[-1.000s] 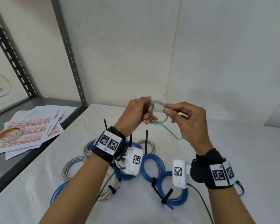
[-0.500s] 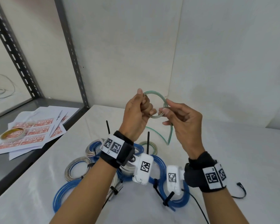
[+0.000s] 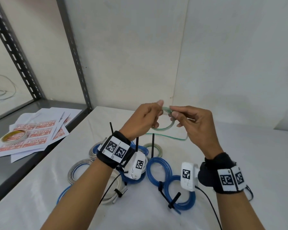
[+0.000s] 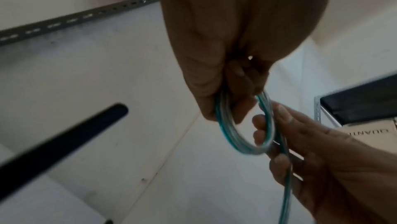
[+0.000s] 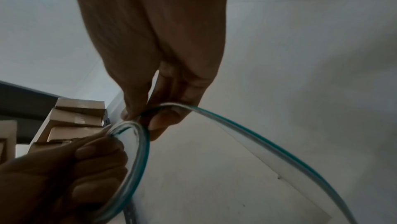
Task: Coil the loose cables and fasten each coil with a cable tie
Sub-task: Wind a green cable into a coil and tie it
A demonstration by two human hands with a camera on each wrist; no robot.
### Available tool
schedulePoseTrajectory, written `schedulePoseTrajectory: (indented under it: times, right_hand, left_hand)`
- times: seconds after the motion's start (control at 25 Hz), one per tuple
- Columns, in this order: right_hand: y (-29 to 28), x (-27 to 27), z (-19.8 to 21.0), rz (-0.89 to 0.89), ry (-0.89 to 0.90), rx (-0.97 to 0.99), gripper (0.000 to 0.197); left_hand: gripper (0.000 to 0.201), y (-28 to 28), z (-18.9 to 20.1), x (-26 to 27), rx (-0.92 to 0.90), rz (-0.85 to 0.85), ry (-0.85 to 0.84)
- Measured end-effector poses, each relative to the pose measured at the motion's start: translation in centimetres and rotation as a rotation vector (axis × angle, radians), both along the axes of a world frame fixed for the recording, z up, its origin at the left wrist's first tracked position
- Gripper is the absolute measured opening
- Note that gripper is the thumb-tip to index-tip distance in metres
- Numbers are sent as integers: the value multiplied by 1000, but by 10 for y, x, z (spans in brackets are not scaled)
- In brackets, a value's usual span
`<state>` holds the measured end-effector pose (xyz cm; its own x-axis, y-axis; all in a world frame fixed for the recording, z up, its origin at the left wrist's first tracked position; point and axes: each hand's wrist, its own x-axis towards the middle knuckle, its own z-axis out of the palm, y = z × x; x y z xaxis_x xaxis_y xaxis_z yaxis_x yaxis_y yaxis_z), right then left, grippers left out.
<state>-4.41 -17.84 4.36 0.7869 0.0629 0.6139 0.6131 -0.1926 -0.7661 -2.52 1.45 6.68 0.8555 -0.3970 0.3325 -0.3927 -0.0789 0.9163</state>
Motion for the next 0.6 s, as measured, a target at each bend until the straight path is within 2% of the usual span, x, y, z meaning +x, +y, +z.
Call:
schedulePoseTrajectory:
  times: [0.16,0.28,0.36,0.44,0.52,0.6]
  right_hand:
    - [12,3,-6,-9,50,217,19]
    - [27,2,-8,-22,70,332,23]
    - [20,4,-6,-62,23,275,20]
    - [6,6,-5,-60,20,104,15]
    - [-3,5,-4,-16,56,-87,14]
    - [-3,2,-3,13,69,-153,13]
  left_hand:
    - [44,-10,-6,7,-477,32,111]
    - [45,-22,-13,7,-644,51,170]
    - [48,-21,-18,7,-541,71,197]
    - [49,-12,-17,9,-275,65,170]
    - [45,-2,-13,9,75,31,40]
    - [45,1,-10,5,289,-12,-105]
